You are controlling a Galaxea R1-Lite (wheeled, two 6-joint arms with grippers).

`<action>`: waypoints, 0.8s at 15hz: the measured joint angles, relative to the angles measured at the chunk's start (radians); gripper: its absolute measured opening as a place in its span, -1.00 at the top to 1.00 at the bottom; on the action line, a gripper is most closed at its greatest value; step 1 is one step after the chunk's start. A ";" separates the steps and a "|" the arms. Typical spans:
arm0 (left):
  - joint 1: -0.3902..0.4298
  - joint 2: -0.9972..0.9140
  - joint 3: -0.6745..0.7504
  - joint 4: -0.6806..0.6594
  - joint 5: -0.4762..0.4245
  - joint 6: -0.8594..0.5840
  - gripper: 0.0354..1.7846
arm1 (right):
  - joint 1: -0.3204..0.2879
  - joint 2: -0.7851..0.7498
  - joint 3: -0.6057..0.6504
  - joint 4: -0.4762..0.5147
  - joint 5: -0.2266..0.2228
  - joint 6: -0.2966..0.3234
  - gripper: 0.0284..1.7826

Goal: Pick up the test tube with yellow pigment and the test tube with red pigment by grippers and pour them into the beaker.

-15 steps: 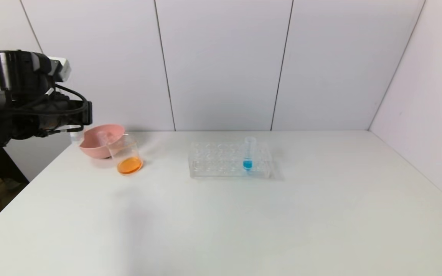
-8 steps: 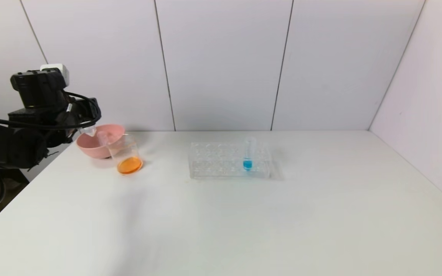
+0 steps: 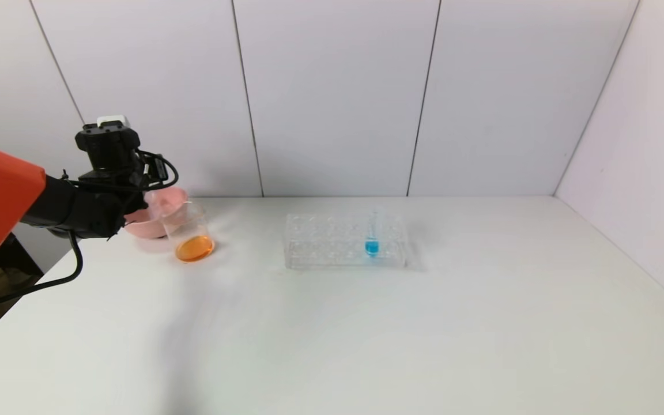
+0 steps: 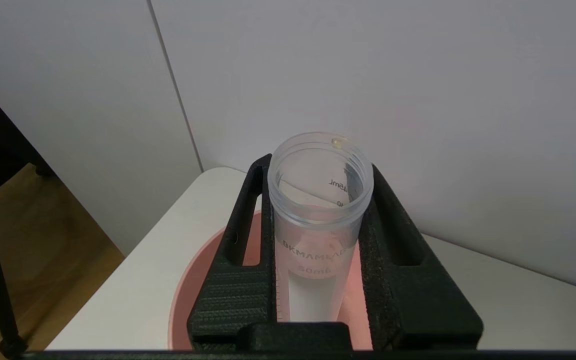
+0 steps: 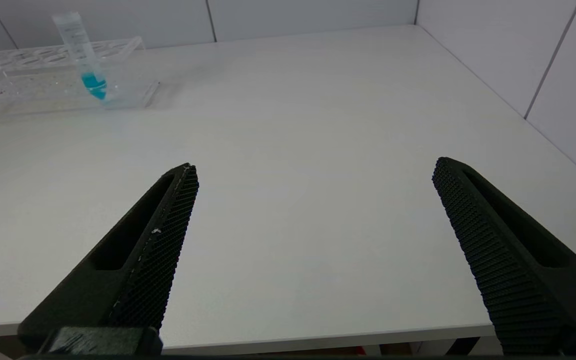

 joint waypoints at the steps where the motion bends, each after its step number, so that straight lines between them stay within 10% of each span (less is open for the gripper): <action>1: 0.001 0.010 -0.005 -0.001 0.000 -0.001 0.37 | 0.000 0.000 0.000 0.000 0.000 0.000 -0.92; 8: -0.005 -0.019 0.003 -0.010 0.036 0.000 -0.73 | 0.000 0.000 0.000 0.000 0.000 0.000 -0.92; 12: -0.017 -0.187 0.167 -0.010 -0.024 0.004 -0.98 | 0.000 0.000 0.000 0.000 0.000 0.000 -0.92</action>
